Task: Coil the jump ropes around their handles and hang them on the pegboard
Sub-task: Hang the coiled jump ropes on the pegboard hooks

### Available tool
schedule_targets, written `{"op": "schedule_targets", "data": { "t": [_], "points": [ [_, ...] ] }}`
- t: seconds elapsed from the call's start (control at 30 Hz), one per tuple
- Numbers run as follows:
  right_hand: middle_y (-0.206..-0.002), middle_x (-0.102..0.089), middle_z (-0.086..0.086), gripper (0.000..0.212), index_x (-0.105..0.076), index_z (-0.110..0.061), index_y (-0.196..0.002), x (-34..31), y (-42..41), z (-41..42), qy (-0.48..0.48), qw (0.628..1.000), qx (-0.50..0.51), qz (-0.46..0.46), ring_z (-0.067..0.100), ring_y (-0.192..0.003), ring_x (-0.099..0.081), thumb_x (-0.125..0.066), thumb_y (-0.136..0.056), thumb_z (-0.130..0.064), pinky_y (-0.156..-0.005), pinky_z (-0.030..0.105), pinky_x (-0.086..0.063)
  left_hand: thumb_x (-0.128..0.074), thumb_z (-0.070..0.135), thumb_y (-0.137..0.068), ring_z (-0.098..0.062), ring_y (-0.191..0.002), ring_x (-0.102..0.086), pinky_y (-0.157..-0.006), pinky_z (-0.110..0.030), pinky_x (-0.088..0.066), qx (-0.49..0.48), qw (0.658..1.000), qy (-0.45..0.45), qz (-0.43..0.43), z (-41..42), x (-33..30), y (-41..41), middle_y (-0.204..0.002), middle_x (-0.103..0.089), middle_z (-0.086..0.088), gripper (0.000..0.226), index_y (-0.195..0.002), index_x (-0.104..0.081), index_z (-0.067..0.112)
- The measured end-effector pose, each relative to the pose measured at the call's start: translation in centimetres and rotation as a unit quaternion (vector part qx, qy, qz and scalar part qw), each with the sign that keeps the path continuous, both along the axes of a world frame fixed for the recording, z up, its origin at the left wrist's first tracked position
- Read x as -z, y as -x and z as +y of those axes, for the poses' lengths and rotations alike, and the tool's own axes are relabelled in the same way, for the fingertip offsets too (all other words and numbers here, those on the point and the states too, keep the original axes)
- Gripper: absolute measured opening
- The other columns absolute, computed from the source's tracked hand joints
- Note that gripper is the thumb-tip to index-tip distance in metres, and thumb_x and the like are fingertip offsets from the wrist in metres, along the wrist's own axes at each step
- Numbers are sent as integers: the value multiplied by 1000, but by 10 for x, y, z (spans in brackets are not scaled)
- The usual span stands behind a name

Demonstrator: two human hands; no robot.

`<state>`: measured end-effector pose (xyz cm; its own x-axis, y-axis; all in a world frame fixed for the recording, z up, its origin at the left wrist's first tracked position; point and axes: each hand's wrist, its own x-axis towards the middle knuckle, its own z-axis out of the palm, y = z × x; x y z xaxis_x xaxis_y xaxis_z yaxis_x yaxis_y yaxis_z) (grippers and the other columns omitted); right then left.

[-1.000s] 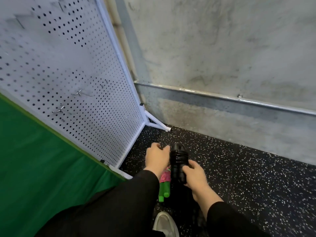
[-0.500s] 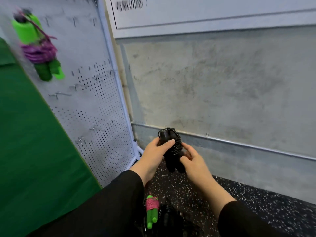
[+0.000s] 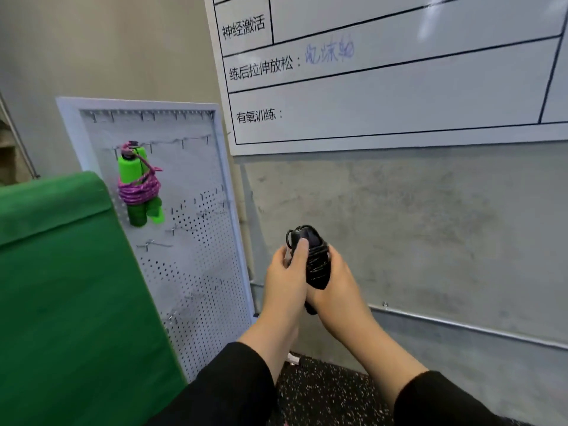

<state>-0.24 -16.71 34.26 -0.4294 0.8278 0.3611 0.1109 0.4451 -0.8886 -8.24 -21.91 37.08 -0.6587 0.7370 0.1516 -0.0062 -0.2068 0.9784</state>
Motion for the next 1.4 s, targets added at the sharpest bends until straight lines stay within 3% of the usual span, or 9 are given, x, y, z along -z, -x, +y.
{"op": "schedule_targets", "data": {
  "t": [0.07,0.13,0.23,0.33,0.57,0.73,1.03,1.27,1.4],
  "points": [
    [-97,-68,-15,49,-48,-48,-107,-12,15,11,-3,1000,2,-6,2,-87,-66,-82,-72,-39,-74,34,-58,-54,65,-87,-15,-112,-69,-97,-41,-57,-2,1000,2,8,1,-5,18,-127,-70,-2,69,-139,-58,19],
    [-98,-64,-21,56,-43,-46,-112,-24,29,20,0,1000,-15,-11,-3,-91,-63,-84,-76,-31,-74,24,-51,-49,60,-96,-15,-118,-66,-105,-45,-52,6,1000,-14,1,1,-9,37,-132,-68,0,62,-141,-56,18],
    [-105,-58,-25,66,-40,-35,-125,-44,53,30,-1,999,-36,-13,-4,-98,-59,-85,-77,-26,-82,28,-49,-40,43,-109,-3,-111,-67,-104,-39,-52,1,999,-43,-13,3,-18,67,-126,-69,13,36,-139,-54,28],
    [-104,-60,-21,65,-44,-30,-127,-63,81,42,-2,999,-49,-15,4,-96,-63,-86,-77,-24,-85,37,-55,-36,41,-110,2,-116,-63,-104,-35,-49,-14,998,-59,-2,7,-27,98,-127,-68,17,40,-140,-56,26],
    [-105,-58,-19,63,-45,-29,-128,-110,142,56,-56,994,-90,-38,8,-94,-65,-84,-80,-28,-82,32,-53,-36,40,-109,-7,-116,-65,-105,-42,-50,-73,988,-116,-75,11,-30,163,-125,-70,4,42,-135,-61,18],
    [-108,-62,-15,64,-48,-27,-130,-135,187,60,-102,986,-122,-53,18,-89,-67,-85,-77,-30,-77,33,-50,-37,40,-109,-11,-113,-66,-102,-39,-52,-125,974,-122,-143,13,-7,192,-122,-70,-1,43,-135,-59,15],
    [-103,-61,-11,62,-47,-23,-134,-171,226,54,-115,983,-142,-33,15,-74,-62,-82,-82,-26,-48,12,-44,-42,39,-108,-12,-113,-67,-103,-40,-52,-149,967,-107,-174,-1,-1,214,-119,-72,1,40,-125,-67,12],
    [-105,-60,-12,68,-44,-24,-138,-177,234,49,-136,979,-147,-41,14,-73,-62,-82,-82,-30,-54,17,-45,-47,41,-106,-10,-112,-67,-102,-37,-53,-116,973,-86,-179,-5,6,211,-118,-73,3,31,-116,-69,20],
    [-106,-64,-2,63,-45,-21,-135,-178,239,48,-118,980,-156,-33,17,-67,-61,-81,-83,-26,-50,18,-46,-49,38,-106,-11,-111,-68,-102,-39,-53,-117,973,-74,-186,-7,12,213,-117,-73,3,31,-117,-69,18]
  ]
}}
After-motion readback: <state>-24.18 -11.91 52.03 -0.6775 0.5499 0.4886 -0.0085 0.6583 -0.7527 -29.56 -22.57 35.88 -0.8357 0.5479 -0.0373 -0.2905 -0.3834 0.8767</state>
